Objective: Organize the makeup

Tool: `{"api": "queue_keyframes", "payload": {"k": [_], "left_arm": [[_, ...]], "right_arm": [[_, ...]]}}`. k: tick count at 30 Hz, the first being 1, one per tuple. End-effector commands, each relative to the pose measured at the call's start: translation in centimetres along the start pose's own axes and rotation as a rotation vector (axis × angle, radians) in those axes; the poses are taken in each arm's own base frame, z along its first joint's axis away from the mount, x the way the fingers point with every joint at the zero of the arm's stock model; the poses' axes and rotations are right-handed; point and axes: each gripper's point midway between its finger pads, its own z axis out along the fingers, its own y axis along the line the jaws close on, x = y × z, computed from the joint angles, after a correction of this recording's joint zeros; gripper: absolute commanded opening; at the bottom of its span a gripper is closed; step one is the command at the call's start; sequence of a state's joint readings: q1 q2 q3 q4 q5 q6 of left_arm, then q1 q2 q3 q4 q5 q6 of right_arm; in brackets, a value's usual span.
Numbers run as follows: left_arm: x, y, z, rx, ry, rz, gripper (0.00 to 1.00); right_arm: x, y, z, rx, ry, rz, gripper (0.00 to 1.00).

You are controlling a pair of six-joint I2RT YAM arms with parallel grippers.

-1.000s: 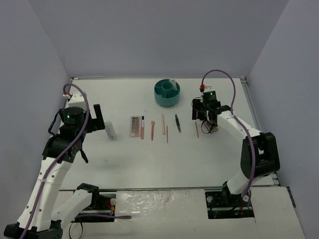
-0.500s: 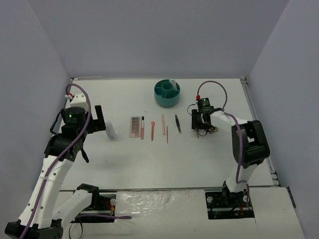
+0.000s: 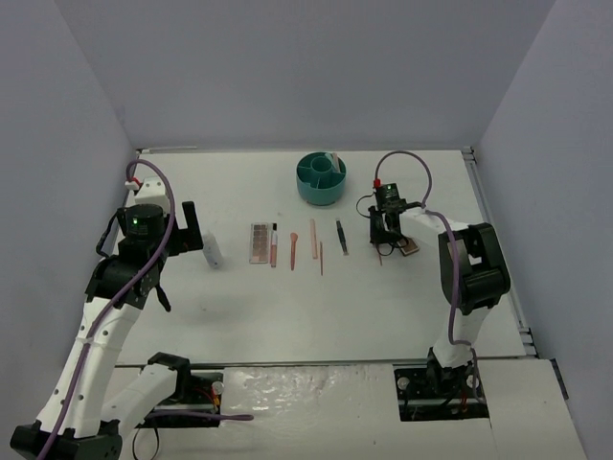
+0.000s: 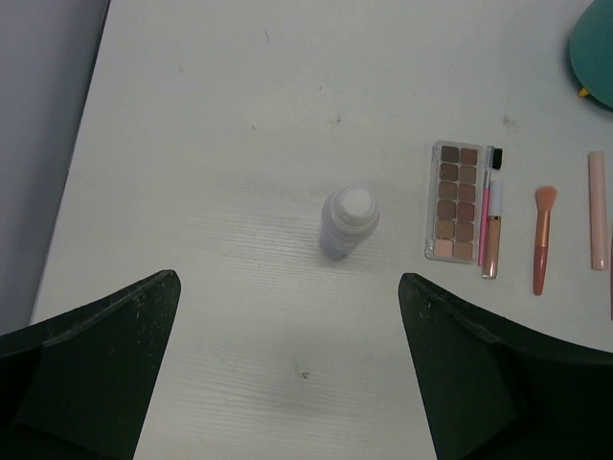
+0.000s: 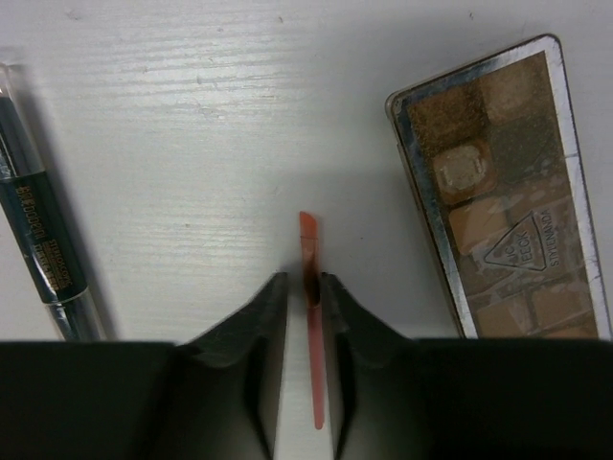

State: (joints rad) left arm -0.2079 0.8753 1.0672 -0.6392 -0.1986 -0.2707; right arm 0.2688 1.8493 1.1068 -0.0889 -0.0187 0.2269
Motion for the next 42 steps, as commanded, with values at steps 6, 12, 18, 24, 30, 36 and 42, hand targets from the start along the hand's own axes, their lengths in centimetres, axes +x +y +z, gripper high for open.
{"api": "queue_keyframes", "payload": {"k": [6, 12, 18, 24, 30, 36, 42], "left_arm": [[-2.2, -0.2, -0.3, 0.01, -0.071, -0.029, 0.97], [-2.3, 0.0, -0.4, 0.006, -0.073, -0.033, 0.97], [-2.3, 0.0, -0.4, 0.004, -0.075, -0.036, 0.97], [-2.3, 0.1, -0.4, 0.001, -0.078, -0.042, 0.97], [-2.3, 0.3, -0.5, -0.004, -0.081, -0.046, 0.97], [-2.3, 0.4, -0.4, -0.007, -0.082, -0.046, 0.97], [-2.4, 0.5, -0.5, -0.014, -0.086, -0.048, 0.97]], "right_arm": [[-1.3, 0.1, -1.1, 0.025, -0.024, -0.028, 0.0], [-8.2, 4.0, -7.6, -0.126, -0.292, 0.0, 0.0], [-15.8, 6.9, -15.1, -0.255, -0.636, 0.112, 0.0], [-21.4, 7.4, -18.7, -0.308, -0.91, 0.299, 0.0], [-24.9, 7.9, -20.0, -0.356, -1.114, 0.431, 0.0], [-26.0, 8.8, -17.4, -0.352, -1.143, 0.439, 0.0], [-26.2, 9.6, -15.6, -0.364, -1.165, 0.421, 0.0]]}}
